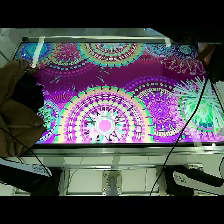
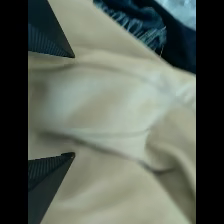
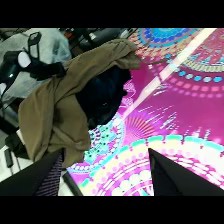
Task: Fold the clothes and pants, and hang the long-sleeved shirts on hangers.
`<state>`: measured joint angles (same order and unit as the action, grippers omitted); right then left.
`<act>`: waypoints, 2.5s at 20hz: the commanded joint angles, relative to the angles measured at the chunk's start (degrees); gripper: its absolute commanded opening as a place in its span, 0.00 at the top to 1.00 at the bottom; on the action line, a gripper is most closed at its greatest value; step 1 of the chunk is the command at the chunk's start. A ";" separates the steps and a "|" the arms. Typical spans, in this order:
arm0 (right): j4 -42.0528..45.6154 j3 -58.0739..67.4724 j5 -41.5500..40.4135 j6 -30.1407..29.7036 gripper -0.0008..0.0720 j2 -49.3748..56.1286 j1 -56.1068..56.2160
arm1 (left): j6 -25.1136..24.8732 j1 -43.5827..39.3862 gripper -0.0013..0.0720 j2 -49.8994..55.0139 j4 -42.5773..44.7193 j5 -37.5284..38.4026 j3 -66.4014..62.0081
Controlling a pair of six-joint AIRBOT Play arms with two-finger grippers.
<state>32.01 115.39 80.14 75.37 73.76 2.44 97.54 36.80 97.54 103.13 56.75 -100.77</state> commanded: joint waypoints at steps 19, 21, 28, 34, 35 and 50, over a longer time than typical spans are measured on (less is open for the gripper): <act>4.52 0.00 15.65 -0.04 0.33 -5.53 -1.36 | -11.76 3.34 0.97 -13.77 -44.54 12.17 -1.14; 12.33 -0.02 19.61 -0.09 0.34 -7.37 -3.13 | -14.95 -0.70 0.97 -18.82 -54.73 17.33 -1.14; 44.00 -0.02 21.29 -0.15 0.34 -8.22 -9.29 | -18.97 -45.22 0.97 -22.36 -52.74 19.67 -1.03; 47.74 -0.04 16.11 -2.21 0.34 -7.50 -18.51 | -22.99 -84.24 0.97 -2.73 -45.99 0.94 -1.03; 47.71 -0.04 16.13 -2.19 0.34 -6.93 -19.85 | -23.04 -87.43 0.97 0.96 -46.01 -2.40 -1.05; 28.89 -19.89 -0.13 -3.02 0.34 12.76 -19.96 | -6.19 -39.36 0.02 -18.32 -23.19 26.08 4.90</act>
<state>64.75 99.46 86.32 72.44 81.03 -20.36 91.11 -13.56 86.00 77.30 73.41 -99.66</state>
